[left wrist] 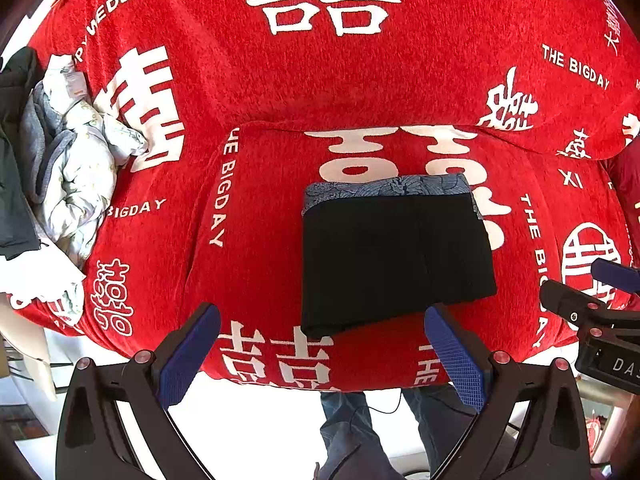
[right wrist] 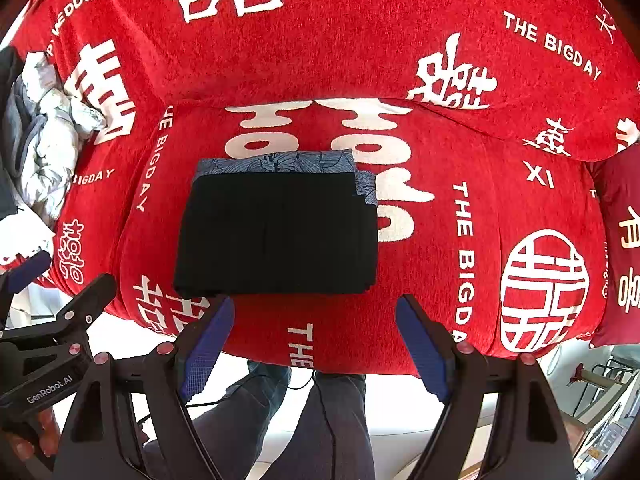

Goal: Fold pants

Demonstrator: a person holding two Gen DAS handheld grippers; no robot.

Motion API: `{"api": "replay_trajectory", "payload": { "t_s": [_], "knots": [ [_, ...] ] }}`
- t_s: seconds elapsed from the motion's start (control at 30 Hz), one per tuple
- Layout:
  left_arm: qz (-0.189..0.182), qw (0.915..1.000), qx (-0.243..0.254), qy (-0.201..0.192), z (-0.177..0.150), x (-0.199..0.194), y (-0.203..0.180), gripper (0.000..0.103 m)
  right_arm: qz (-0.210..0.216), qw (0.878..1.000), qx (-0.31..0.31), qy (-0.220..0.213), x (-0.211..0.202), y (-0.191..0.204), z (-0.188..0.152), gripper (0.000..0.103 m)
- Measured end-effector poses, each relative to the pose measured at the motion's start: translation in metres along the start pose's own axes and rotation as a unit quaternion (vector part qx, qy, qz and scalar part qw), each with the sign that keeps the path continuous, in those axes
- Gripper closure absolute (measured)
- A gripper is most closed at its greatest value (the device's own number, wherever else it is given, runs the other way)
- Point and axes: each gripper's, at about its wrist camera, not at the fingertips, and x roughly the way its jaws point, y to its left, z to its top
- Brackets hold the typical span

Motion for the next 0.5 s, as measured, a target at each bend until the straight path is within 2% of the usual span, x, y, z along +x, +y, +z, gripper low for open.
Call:
{"api": "replay_trajectory", "payload": {
  "t_s": [0.5],
  "knots": [
    [0.001, 1.0000, -0.003, 0.003, -0.0020, 0.0013, -0.0034, 0.001, 0.000, 1.000, -0.001, 0.001, 0.0009, -0.0004, 0.0005, 0.018]
  ]
}}
